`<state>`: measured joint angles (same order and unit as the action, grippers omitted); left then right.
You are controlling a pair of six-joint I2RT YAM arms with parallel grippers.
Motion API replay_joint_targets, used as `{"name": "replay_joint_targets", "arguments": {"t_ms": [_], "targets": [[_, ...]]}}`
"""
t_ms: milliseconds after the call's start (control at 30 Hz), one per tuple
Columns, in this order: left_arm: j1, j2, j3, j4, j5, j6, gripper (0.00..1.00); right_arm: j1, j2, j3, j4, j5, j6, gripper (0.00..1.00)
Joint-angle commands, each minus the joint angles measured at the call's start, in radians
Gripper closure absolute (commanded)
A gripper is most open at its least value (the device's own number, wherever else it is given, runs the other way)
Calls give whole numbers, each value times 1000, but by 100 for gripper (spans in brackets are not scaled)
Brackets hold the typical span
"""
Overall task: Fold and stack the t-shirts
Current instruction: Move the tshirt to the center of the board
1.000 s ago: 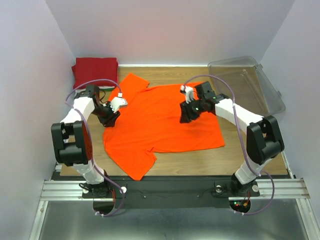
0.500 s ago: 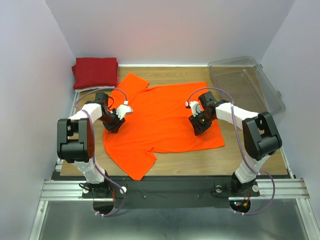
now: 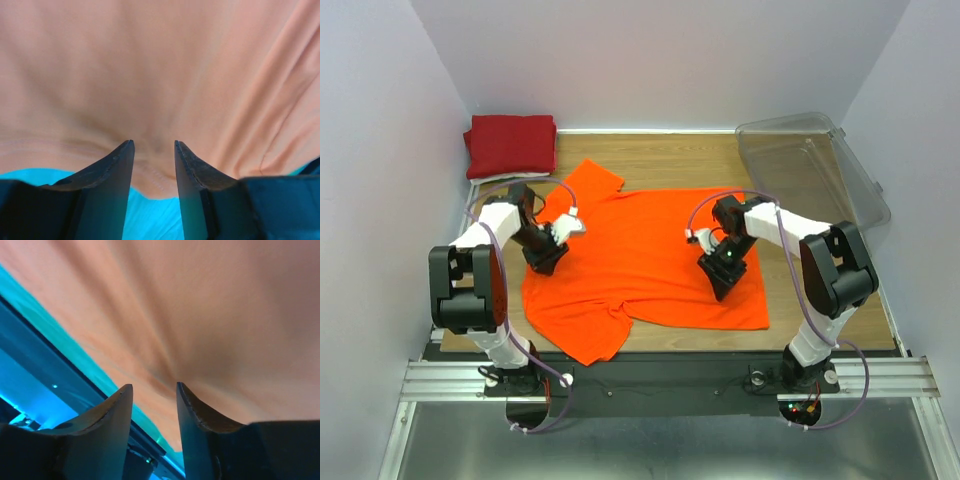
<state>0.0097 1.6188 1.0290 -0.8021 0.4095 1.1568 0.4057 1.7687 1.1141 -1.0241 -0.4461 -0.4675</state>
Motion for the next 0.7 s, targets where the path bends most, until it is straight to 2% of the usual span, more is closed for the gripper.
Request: {"name": "replay_joint_targets", "arguments": {"t_ms": [0,67,100,167,233,300,400,500,567,667], "targets": [[4,12,258,-72,202,-62,50,-66,-46,248,18,-45,21,52],[3,39,340,14,225,-138,48,-105,-25,337,112,-14,50,50],[4,55,412,59,230,-242,48,-146,7,407,154,24,79,50],[1,114,475,206,221,-348,46,-185,55,478,269,94,112,49],[-4,180,607,247,215,-452,46,-232,156,591,321,139,136,49],[-7,301,760,253,221,-512,43,-266,277,685,338,167,154,49],[-7,436,912,299,230,-621,42,-297,388,844,360,187,191,49],[-48,544,1014,372,151,-729,42,-308,511,970,378,216,233,49],[-53,610,1054,403,152,-758,42,-309,581,1033,381,231,247,50],[-68,679,1123,423,114,-799,42,-314,632,1063,387,256,241,50]]}}
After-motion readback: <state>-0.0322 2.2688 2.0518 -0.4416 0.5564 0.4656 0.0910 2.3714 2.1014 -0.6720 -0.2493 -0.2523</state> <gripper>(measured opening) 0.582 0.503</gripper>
